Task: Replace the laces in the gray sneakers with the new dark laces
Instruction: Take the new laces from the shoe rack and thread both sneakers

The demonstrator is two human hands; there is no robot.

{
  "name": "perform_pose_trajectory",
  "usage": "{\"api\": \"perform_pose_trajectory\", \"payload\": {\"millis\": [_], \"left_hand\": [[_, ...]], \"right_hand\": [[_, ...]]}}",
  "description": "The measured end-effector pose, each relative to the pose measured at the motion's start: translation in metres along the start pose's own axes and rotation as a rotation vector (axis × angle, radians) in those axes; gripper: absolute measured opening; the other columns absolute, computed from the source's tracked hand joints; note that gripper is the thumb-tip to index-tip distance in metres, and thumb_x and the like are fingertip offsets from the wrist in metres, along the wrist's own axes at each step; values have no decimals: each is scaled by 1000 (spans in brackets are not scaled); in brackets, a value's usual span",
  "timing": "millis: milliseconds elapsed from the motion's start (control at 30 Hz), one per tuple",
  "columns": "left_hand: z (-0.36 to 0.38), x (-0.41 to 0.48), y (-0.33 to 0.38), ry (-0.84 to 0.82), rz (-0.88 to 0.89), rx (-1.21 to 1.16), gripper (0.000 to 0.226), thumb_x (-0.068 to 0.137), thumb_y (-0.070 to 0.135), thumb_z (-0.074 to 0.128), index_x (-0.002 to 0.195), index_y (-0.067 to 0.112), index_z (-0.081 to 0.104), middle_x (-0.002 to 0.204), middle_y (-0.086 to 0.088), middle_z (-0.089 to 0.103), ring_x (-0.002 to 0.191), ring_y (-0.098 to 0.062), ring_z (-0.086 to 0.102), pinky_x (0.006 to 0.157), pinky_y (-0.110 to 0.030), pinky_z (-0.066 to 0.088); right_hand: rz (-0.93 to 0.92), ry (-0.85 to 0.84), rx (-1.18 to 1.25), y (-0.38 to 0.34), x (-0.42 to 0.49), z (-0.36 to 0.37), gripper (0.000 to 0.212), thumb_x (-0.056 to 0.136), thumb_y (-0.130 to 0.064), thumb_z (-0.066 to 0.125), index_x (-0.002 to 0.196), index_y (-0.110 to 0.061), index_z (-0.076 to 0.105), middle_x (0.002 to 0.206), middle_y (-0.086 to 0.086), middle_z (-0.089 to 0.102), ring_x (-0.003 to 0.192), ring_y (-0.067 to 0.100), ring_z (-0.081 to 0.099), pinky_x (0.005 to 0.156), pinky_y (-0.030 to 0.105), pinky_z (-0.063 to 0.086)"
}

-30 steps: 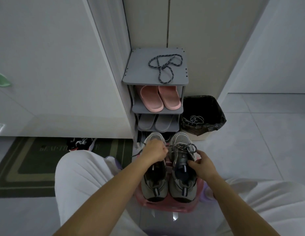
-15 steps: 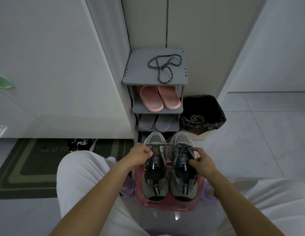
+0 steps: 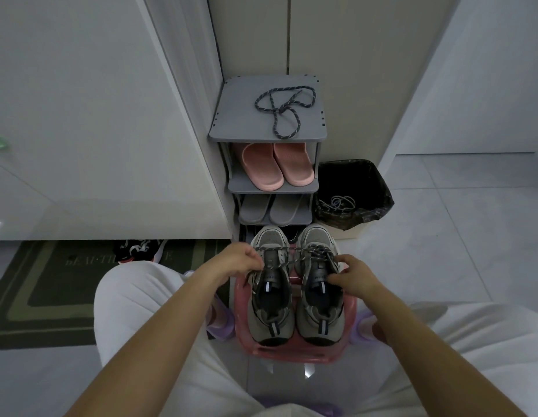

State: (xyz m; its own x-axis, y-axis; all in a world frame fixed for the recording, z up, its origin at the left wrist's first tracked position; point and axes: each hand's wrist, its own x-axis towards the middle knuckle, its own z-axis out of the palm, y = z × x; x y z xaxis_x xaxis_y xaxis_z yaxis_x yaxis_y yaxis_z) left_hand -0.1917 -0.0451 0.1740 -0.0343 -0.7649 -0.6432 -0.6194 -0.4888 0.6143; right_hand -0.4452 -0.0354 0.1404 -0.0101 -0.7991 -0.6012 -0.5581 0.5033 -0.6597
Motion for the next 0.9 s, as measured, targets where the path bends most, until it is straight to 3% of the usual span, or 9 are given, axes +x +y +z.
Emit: {"api": "perform_pose_trajectory", "payload": {"millis": [100, 200, 300, 433, 600, 667, 700, 767, 900], "left_hand": [[5, 18, 13, 151, 78, 56, 7, 88, 14, 62, 82, 18, 60, 90, -2, 63, 72, -10, 55, 64, -23, 47], [16, 39, 22, 212, 192, 341, 16, 90, 19, 56, 103, 24, 63, 117, -2, 60, 108, -21, 54, 95, -37, 47], [27, 52, 25, 112, 235, 681, 24, 91, 25, 55, 112, 32, 64, 131, 1, 51, 122, -24, 41, 103, -44, 38], [26, 49, 42, 151, 217, 554, 11, 93, 24, 54, 84, 26, 60, 117, -2, 60, 113, -23, 51, 97, -41, 45], [10, 36, 68, -61, 243, 155, 15, 95, 20, 55, 89, 11, 65, 84, 1, 66, 74, -10, 58, 78, -27, 49], [6, 29, 76, -124, 256, 27, 12, 94, 17, 57, 91, 9, 66, 77, 2, 64, 70, -8, 57, 79, -24, 50], [4, 27, 78, -126, 264, -26, 13, 94, 15, 57, 96, 6, 66, 76, 1, 63, 69, -8, 57, 74, -18, 50], [-1, 26, 79, -104, 275, -96, 20, 93, 11, 56, 107, -1, 64, 77, 1, 63, 67, -6, 56, 60, -8, 48], [-8, 25, 73, -58, 246, -152, 24, 95, 14, 54, 111, -2, 63, 78, 1, 63, 65, -5, 56, 48, -7, 39]], "right_hand": [[29, -46, 28, -12, -2, -10, 48, 80, -23, 72, 121, -13, 52, 89, 7, 59, 66, 11, 55, 54, 21, 41], [-5, 15, 75, -22, -2, -17, 34, 84, -37, 66, 106, -13, 57, 91, 5, 60, 72, 14, 57, 61, 26, 46], [-75, 107, -28, -28, 5, -19, 25, 87, -37, 61, 94, -13, 63, 92, 6, 61, 81, 20, 58, 74, 33, 48], [-149, 134, -137, -40, 5, -18, 25, 88, -28, 60, 103, -9, 66, 91, 3, 63, 83, 18, 59, 74, 27, 46], [-278, 70, -365, -67, 3, -5, 30, 88, -4, 52, 114, -11, 64, 105, 3, 60, 96, 19, 56, 73, 18, 39], [-291, 17, -450, -76, 3, 0, 10, 87, -10, 57, 89, -14, 65, 86, -3, 56, 88, 20, 56, 66, 18, 37], [-287, 10, -452, -79, 3, 2, 13, 86, -15, 59, 73, -15, 59, 74, -3, 52, 75, 19, 53, 58, 20, 36], [-273, 29, -322, -83, 6, -1, 21, 85, -19, 61, 68, -8, 55, 67, 2, 50, 64, 18, 48, 56, 25, 36], [-274, 180, 94, -91, 7, -16, 16, 82, -11, 62, 67, -11, 57, 62, 0, 51, 61, 13, 47, 60, 25, 40]]}}
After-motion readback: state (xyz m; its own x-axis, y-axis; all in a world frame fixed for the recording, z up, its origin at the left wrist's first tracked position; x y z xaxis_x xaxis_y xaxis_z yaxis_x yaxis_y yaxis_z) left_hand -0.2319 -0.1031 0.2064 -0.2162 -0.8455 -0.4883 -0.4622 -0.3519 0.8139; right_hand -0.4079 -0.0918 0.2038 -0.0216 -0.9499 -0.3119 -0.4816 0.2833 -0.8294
